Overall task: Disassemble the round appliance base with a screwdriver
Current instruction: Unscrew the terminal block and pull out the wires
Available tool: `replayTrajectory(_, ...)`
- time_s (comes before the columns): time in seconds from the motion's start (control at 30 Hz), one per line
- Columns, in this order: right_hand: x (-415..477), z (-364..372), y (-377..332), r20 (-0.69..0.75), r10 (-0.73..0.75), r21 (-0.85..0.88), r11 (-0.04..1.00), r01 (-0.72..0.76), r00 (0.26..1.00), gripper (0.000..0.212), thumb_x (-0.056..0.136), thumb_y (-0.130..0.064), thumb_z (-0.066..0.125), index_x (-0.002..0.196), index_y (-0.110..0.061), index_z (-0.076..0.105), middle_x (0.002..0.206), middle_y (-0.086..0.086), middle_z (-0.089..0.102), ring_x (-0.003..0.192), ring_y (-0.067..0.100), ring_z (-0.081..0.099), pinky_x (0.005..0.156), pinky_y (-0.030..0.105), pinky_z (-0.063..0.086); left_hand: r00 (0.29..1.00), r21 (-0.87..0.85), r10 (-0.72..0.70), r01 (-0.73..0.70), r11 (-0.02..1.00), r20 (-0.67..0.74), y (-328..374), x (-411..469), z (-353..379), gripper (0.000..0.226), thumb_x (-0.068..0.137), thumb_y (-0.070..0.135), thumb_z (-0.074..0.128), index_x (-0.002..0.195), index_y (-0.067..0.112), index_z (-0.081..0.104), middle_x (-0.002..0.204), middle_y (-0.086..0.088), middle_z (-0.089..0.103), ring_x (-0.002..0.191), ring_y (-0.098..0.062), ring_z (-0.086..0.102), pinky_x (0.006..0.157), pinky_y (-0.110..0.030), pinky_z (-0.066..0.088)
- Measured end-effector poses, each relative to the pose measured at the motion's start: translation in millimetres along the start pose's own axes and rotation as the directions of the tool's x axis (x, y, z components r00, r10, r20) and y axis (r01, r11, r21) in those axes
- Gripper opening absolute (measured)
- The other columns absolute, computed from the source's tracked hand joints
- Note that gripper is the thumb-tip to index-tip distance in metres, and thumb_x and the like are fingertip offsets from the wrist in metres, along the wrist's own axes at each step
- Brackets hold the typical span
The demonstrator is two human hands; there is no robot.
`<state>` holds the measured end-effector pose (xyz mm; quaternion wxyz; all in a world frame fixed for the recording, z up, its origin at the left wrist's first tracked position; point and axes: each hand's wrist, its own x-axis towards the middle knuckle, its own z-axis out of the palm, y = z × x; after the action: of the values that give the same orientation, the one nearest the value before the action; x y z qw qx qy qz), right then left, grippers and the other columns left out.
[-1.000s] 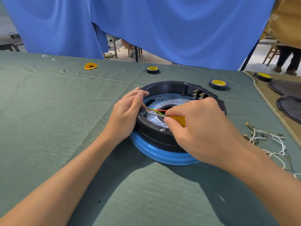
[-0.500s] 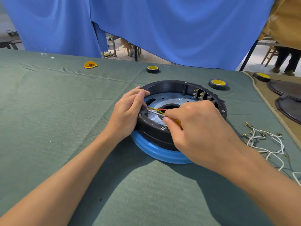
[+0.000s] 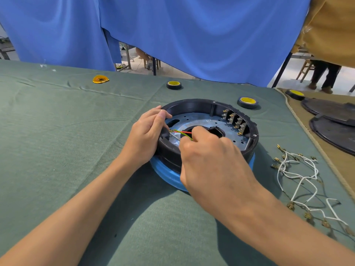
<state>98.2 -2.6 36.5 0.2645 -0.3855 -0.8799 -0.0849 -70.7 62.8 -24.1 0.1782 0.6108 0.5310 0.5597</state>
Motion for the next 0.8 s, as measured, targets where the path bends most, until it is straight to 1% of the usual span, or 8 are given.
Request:
replayTrajectory(0.07,1.0,0.1,6.1,0.094,0.022,-0.026,0.999,-0.02,0.995,0.019,0.082,-0.011,0.054,0.067,-0.017,0.044,0.07,0.003,0.035,0.05,0.034,0.048,0.046,0.036,0.039,1.0,0.013,0.005,-0.005,1.0,-0.01,1.7,-0.4,0.2,0.047,0.105,0.016,0.038,0.063,0.025,0.058,0.106,0.011,0.064,0.131,-0.01,0.045,0.109,-0.03,0.033)
replayTrajectory(0.1,0.7,0.4,9.5,0.123,0.037,-0.017,0.999,-0.035,0.992,0.021,0.085,-0.015,0.056,0.07,-0.019,0.041,0.072,0.003,0.036,0.058,0.035,0.052,0.051,0.039,0.045,1.0,0.021,0.007,-0.007,1.0,-0.013,2.6,-0.7,0.3,0.048,0.105,0.015,0.038,0.062,0.026,0.057,0.105,0.012,0.064,0.131,-0.01,0.045,0.109,-0.028,0.033)
replayTrajectory(0.17,-1.4,0.3,11.8,0.109,0.051,0.005,0.999,-0.052,0.993,0.022,0.086,-0.017,0.055,0.072,-0.02,0.039,0.073,0.003,0.039,0.061,0.035,0.053,0.056,0.044,0.049,1.0,0.034,0.011,-0.011,0.999,-0.015,4.3,-1.9,0.4,0.049,0.104,0.016,0.038,0.061,0.027,0.058,0.105,0.016,0.063,0.13,-0.008,0.045,0.107,-0.022,0.032)
replayTrajectory(0.23,-2.1,-0.1,7.8,0.091,0.058,-0.013,0.998,-0.057,0.994,0.021,0.086,-0.016,0.056,0.072,-0.018,0.04,0.072,0.002,0.037,0.058,0.034,0.051,0.053,0.045,0.049,1.0,0.042,0.011,-0.011,0.999,-0.012,5.5,-3.0,-0.1,0.049,0.104,0.016,0.038,0.062,0.027,0.058,0.105,0.018,0.062,0.13,-0.006,0.044,0.104,-0.016,0.03)
replayTrajectory(0.37,-3.3,-0.7,5.1,0.085,0.083,-0.032,0.996,-0.08,0.993,0.012,0.084,-0.015,0.059,0.073,-0.011,0.053,0.073,0.0,0.035,0.053,0.035,0.05,0.048,0.042,0.048,1.0,0.062,0.012,-0.011,0.998,-0.015,8.1,-3.7,-0.6,0.049,0.105,0.016,0.038,0.063,0.028,0.059,0.104,0.022,0.06,0.128,-0.003,0.044,0.101,-0.012,0.029)
replayTrajectory(0.43,-4.0,-0.3,5.5,0.08,0.083,-0.034,0.996,-0.08,0.993,0.01,0.084,-0.015,0.058,0.075,-0.01,0.055,0.073,0.001,0.036,0.053,0.035,0.05,0.048,0.042,0.048,1.0,0.066,0.016,-0.015,0.998,-0.022,8.7,-3.8,-0.5,0.048,0.104,0.016,0.038,0.063,0.028,0.059,0.103,0.023,0.06,0.127,-0.003,0.044,0.101,-0.012,0.029)
replayTrajectory(0.6,-3.2,-0.6,5.8,0.096,0.072,-0.031,0.997,-0.07,0.993,0.012,0.084,-0.016,0.057,0.074,-0.011,0.054,0.073,-0.001,0.035,0.054,0.034,0.049,0.049,0.04,0.047,1.0,0.075,0.019,-0.017,0.997,-0.02,8.0,-3.4,-0.3,0.048,0.104,0.017,0.039,0.062,0.027,0.058,0.102,0.019,0.062,0.127,-0.004,0.045,0.104,-0.02,0.031)
replayTrajectory(0.8,-2.1,-1.4,2.7,0.109,0.082,-0.011,0.997,-0.082,0.991,0.015,0.08,-0.017,0.057,0.069,-0.012,0.05,0.07,-0.001,0.031,0.05,0.032,0.045,0.045,0.034,0.04,1.0,0.084,0.007,-0.006,0.996,-0.017,9.0,-3.5,-0.2,0.049,0.105,0.017,0.038,0.061,0.025,0.058,0.101,0.019,0.062,0.127,-0.004,0.044,0.103,-0.017,0.03)
